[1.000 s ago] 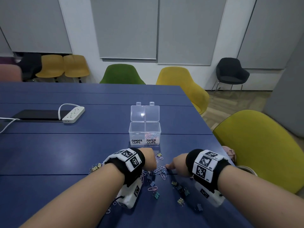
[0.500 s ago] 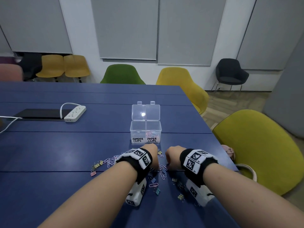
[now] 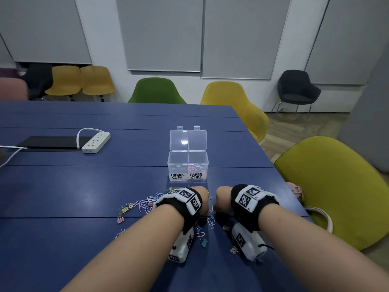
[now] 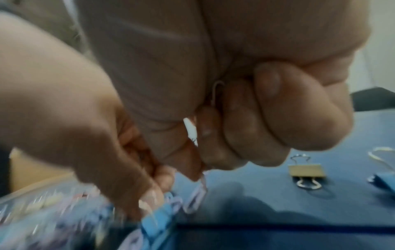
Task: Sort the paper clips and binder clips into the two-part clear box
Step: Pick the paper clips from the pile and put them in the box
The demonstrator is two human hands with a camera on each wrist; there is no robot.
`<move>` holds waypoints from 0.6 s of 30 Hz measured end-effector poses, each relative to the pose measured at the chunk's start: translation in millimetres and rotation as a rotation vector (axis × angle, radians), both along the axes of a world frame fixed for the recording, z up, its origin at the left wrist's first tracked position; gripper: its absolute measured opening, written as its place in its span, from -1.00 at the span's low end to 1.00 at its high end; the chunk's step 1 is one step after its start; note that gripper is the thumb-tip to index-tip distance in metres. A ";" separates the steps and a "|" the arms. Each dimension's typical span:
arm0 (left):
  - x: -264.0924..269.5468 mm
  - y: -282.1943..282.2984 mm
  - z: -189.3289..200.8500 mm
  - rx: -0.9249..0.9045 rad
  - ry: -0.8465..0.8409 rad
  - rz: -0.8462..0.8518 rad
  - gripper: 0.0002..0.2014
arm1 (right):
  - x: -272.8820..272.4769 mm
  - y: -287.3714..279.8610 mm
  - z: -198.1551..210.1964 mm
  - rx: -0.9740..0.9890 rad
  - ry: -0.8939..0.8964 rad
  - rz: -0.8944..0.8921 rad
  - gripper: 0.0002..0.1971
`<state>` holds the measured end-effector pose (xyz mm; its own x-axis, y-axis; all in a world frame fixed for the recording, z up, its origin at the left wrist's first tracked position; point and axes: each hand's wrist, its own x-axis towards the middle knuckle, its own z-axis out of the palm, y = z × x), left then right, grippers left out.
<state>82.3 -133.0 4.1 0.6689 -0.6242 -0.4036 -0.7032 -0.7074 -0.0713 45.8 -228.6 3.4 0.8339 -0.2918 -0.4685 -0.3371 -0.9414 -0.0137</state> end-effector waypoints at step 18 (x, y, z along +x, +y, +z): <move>22.1 73.0 1.6 -1.320 1.359 0.839 -0.82 | -35.0 -34.9 7.7 1.425 -0.457 -0.832 -0.76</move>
<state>104.4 -60.0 5.7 0.6100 -0.6583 -0.4410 0.5904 0.0065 0.8071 10.8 -263.5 11.2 0.8151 -0.2781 -0.5081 -0.4233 0.3128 -0.8503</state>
